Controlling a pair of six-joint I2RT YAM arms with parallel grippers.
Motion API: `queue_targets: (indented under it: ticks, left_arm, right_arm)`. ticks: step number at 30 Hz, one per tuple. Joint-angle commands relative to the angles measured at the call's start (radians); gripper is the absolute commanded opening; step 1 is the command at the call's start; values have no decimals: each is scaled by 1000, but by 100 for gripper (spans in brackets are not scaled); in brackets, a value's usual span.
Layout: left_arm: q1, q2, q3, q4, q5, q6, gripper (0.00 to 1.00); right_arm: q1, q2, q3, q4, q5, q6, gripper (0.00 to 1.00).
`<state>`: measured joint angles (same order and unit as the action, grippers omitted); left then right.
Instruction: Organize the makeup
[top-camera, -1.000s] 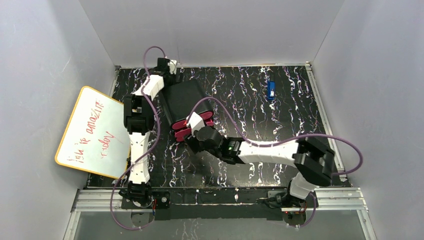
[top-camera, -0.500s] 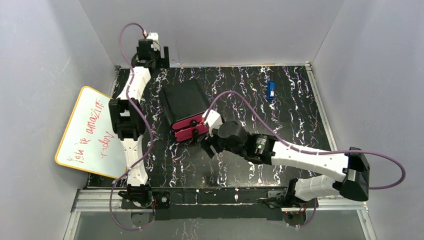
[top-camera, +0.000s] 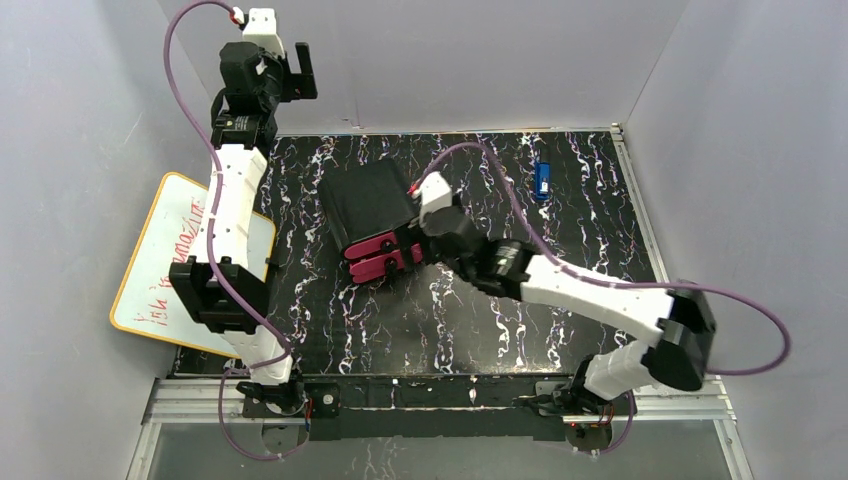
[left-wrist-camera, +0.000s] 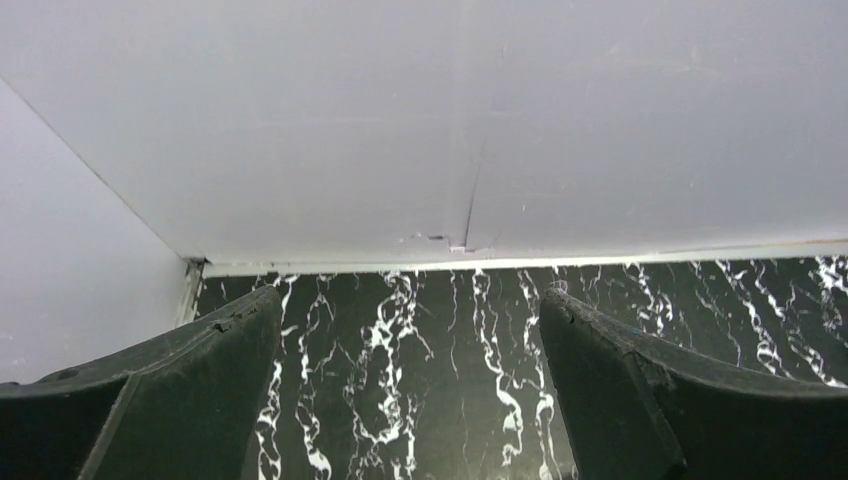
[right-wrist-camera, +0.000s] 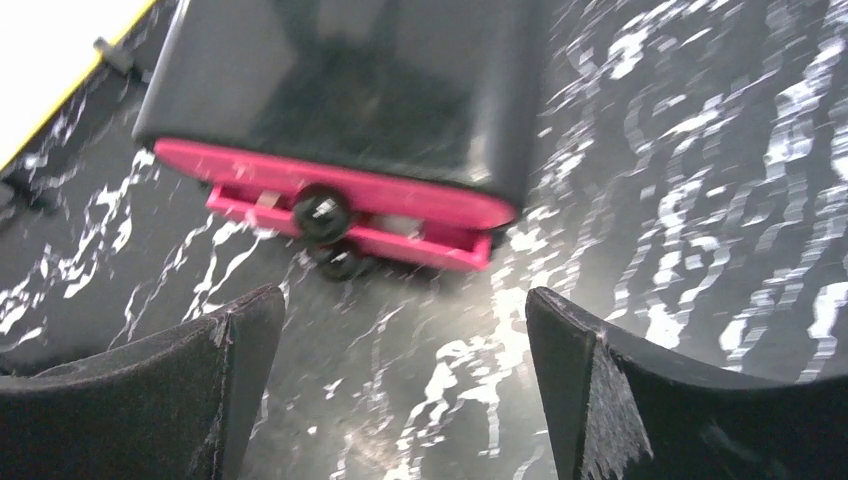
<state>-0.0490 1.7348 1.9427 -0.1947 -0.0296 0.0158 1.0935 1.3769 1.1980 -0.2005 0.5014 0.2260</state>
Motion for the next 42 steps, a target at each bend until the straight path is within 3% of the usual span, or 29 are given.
queue_targets:
  ticks: [1, 11, 25, 35, 42]
  left_arm:
    - [-2, -26, -55, -73, -7, 4, 98]
    - [-2, -31, -61, -90, -9, 14, 98]
    - [-2, -35, -80, -85, -7, 17, 98]
    - [-2, -38, -85, -88, 3, 10, 98]
    - [-2, -41, -84, -91, 6, 9, 98]
  right_arm:
    - [117, 149, 16, 8, 11, 184, 98]
    - [172, 336, 89, 37, 238, 392, 98]
    - [172, 454, 103, 193, 324, 331, 98]
    - [172, 465, -12, 458, 408, 252, 98]
    - [171, 487, -31, 557, 428, 199, 98]
